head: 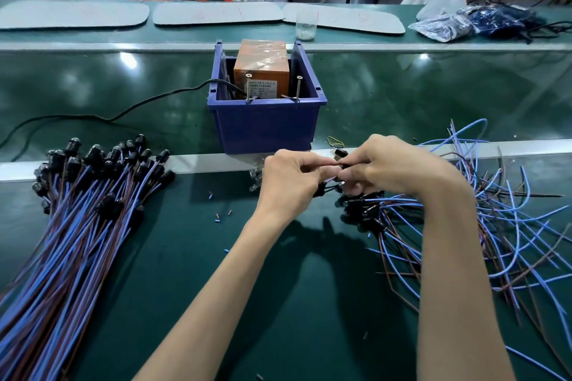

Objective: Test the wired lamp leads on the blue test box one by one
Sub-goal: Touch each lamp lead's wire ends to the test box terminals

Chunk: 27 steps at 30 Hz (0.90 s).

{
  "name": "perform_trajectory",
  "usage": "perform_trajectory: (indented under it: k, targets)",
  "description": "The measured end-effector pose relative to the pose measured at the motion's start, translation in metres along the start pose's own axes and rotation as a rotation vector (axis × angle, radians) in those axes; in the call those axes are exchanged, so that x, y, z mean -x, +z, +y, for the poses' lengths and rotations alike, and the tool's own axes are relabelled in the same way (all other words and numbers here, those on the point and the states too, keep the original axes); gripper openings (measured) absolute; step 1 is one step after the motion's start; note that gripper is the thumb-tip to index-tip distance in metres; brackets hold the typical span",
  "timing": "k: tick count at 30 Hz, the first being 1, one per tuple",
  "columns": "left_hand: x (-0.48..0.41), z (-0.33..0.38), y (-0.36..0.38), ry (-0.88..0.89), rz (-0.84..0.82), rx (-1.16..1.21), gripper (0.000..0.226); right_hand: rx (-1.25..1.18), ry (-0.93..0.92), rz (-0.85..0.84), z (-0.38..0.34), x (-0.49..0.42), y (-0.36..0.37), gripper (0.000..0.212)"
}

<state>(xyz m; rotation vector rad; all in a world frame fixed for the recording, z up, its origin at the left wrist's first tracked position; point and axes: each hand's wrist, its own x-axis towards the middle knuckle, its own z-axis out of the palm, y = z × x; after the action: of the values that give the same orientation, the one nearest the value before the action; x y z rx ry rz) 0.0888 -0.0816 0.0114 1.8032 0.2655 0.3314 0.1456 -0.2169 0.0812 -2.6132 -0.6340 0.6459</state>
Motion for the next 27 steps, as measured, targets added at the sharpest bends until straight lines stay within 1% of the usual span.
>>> perform_trajectory:
  k: [2, 4, 5, 7, 9, 10, 11, 12, 13, 14, 15, 16, 18, 20, 21, 22, 24, 27]
  targets:
    - [-0.001, 0.001, 0.000, -0.008, -0.030, 0.007, 0.011, 0.028, 0.003, 0.038, 0.000, 0.001, -0.002, 0.014]
    - [-0.001, 0.002, -0.003, -0.016, -0.075, 0.021, 0.012, 0.061, 0.045, 0.160, -0.002, 0.000, -0.003, 0.012]
    - [-0.002, 0.003, -0.006, -0.021, -0.087, 0.024, 0.012, 0.082, 0.099, 0.263, -0.003, 0.001, -0.004, 0.014]
    - [-0.004, 0.003, -0.012, -0.032, -0.093, 0.015, 0.010, 0.115, 0.191, 0.582, -0.004, 0.003, -0.008, 0.019]
    - [-0.006, 0.004, -0.020, -0.038, -0.090, -0.003, 0.007, 0.082, 0.169, 0.936, -0.003, 0.008, -0.016, 0.026]
    - [-0.007, 0.005, -0.024, -0.037, -0.086, -0.006, 0.006, 0.019, 0.135, 1.087, -0.002, 0.011, -0.020, 0.031]
    - [-0.008, 0.006, -0.027, -0.033, -0.083, -0.007, 0.006, -0.059, 0.101, 1.207, -0.001, 0.013, -0.024, 0.035]
    - [-0.010, 0.007, -0.030, -0.027, -0.081, -0.011, 0.007, -0.128, 0.069, 1.281, 0.000, 0.014, -0.025, 0.037]
    - [-0.010, 0.009, -0.033, -0.018, -0.079, -0.019, 0.009, -0.159, 0.047, 1.304, 0.001, 0.012, -0.024, 0.038]
    - [-0.011, 0.010, -0.035, -0.009, -0.079, -0.026, 0.010, -0.147, 0.050, 1.274, 0.002, 0.008, -0.021, 0.037]
    - [-0.011, 0.011, -0.037, -0.002, -0.081, -0.032, 0.011, -0.114, 0.077, 1.191, 0.005, 0.003, -0.017, 0.036]
    - [-0.011, 0.011, -0.040, -0.001, -0.083, -0.045, 0.011, -0.096, 0.111, 1.063, 0.008, -0.004, -0.013, 0.035]
    - [-0.012, 0.012, -0.048, -0.021, -0.101, -0.115, 0.009, -0.150, 0.184, 0.775, 0.015, -0.015, -0.003, 0.031]
    - [-0.014, 0.011, -0.061, -0.060, -0.140, -0.254, 0.005, -0.167, 0.268, 0.533, 0.023, -0.022, 0.006, 0.030]
    - [-0.015, 0.011, -0.069, -0.082, -0.158, -0.339, 0.007, -0.154, 0.289, 0.443, 0.026, -0.024, 0.009, 0.030]
    - [-0.016, 0.012, -0.078, -0.108, -0.163, -0.416, 0.014, -0.148, 0.292, 0.376, 0.029, -0.026, 0.011, 0.030]
    - [-0.016, 0.014, -0.098, -0.155, -0.125, -0.524, 0.026, -0.140, 0.280, 0.300, 0.032, -0.026, 0.012, 0.032]
    - [-0.011, 0.016, -0.130, -0.185, -0.008, -0.543, 0.028, -0.108, 0.274, 0.285, 0.036, -0.024, 0.005, 0.045]
